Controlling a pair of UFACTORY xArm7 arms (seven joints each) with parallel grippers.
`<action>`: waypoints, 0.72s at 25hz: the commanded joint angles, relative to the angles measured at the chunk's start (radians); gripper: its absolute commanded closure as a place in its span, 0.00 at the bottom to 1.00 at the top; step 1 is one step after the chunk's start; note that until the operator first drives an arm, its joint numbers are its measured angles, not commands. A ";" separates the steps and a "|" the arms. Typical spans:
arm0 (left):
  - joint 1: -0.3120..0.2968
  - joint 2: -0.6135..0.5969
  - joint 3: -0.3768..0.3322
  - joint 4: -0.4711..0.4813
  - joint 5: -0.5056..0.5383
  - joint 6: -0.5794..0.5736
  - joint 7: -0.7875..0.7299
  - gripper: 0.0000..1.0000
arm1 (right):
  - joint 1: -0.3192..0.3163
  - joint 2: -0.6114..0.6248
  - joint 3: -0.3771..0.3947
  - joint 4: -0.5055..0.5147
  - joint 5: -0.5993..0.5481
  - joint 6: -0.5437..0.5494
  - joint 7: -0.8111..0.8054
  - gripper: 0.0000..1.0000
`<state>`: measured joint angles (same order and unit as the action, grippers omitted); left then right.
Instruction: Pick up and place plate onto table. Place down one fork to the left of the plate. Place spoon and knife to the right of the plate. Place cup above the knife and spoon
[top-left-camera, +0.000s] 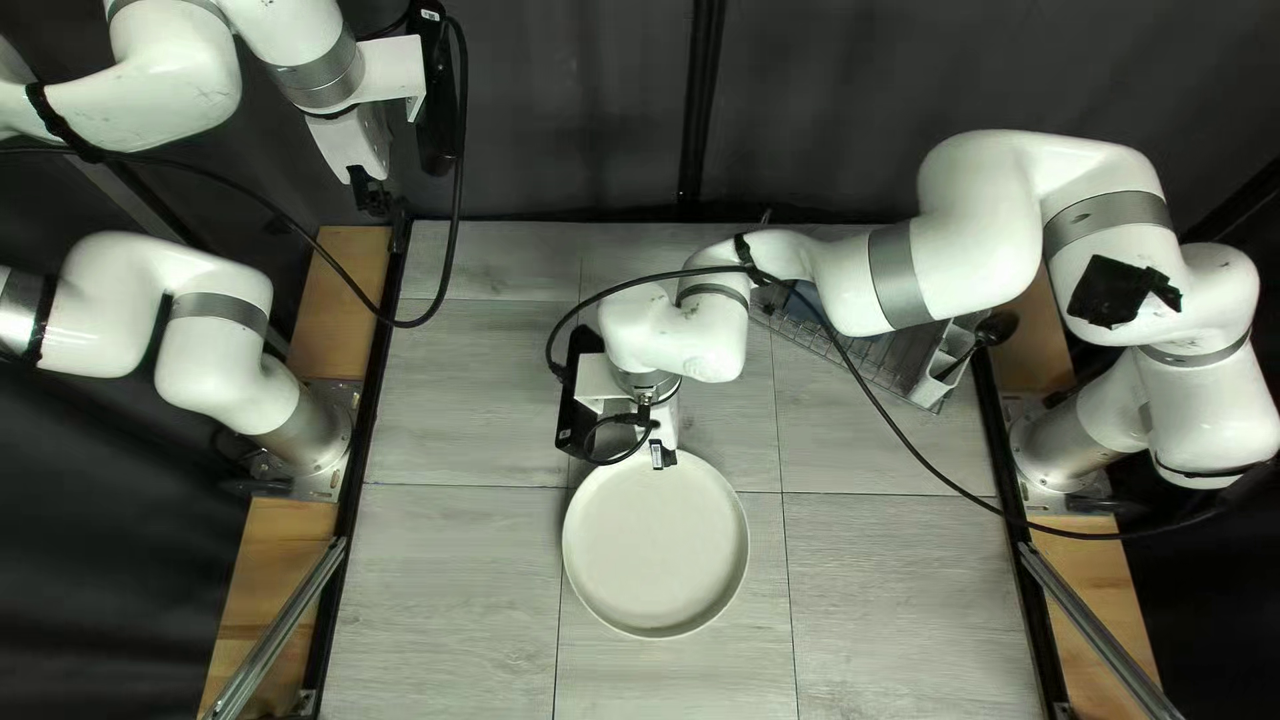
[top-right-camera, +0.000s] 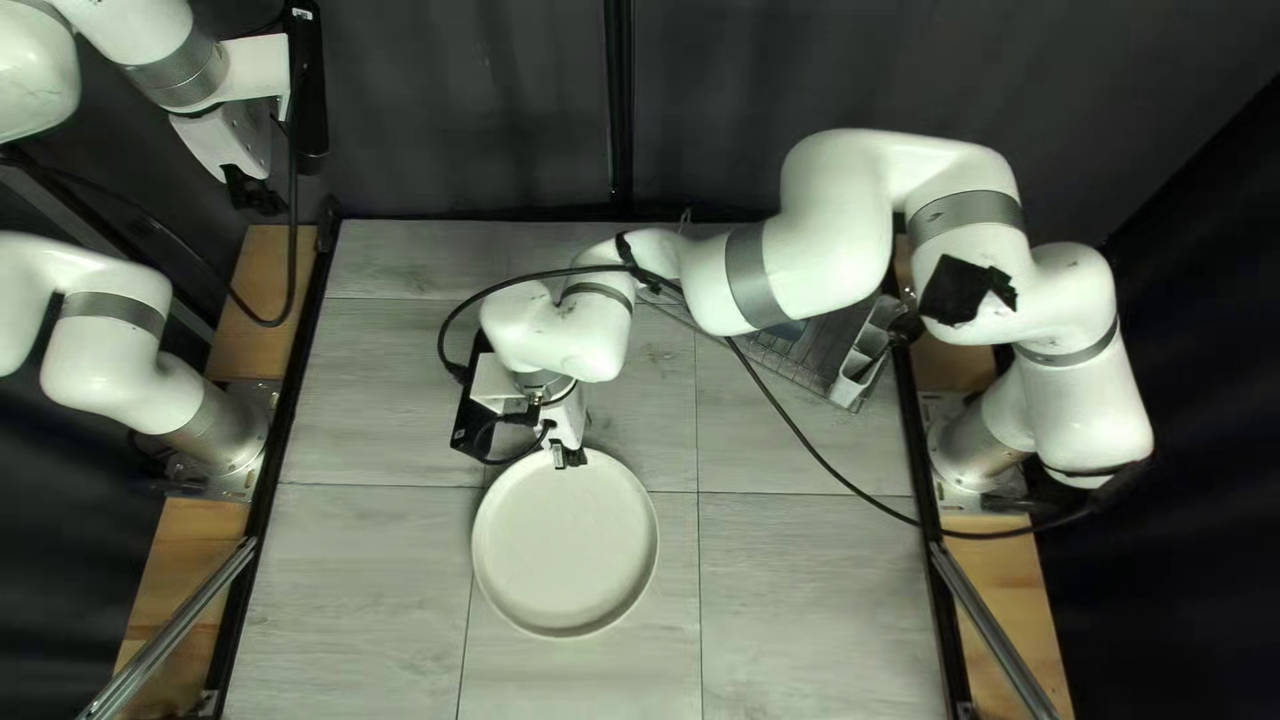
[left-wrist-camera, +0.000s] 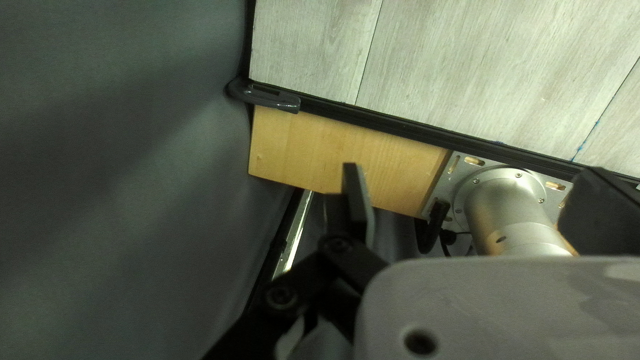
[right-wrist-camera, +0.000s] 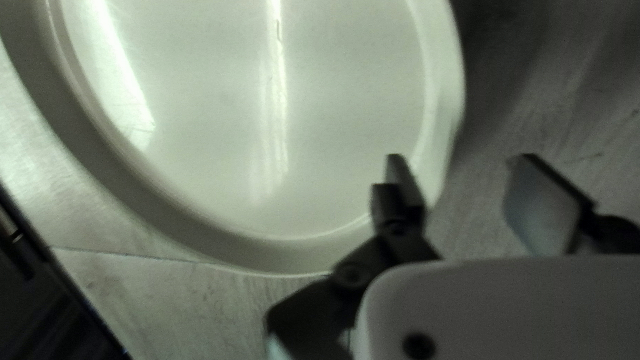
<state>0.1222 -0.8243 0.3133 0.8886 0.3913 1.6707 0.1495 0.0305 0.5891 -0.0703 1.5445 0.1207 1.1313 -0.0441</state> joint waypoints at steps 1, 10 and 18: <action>0.000 0.000 0.000 0.000 0.000 0.000 0.000 0.00 | 0.056 -0.094 -0.052 -0.040 -0.134 0.051 0.090 0.00; 0.000 0.000 0.000 0.000 0.000 0.000 0.000 0.00 | 0.107 -0.419 -0.065 -0.256 -0.313 0.176 0.124 0.00; 0.000 0.000 0.000 0.000 0.000 0.000 0.000 0.00 | 0.105 -0.631 -0.068 -0.388 -0.360 0.382 0.220 0.00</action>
<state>0.1222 -0.8243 0.3133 0.8886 0.3913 1.6707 0.1495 0.1399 0.0100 -0.1353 1.1969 -0.2230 1.4553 0.1403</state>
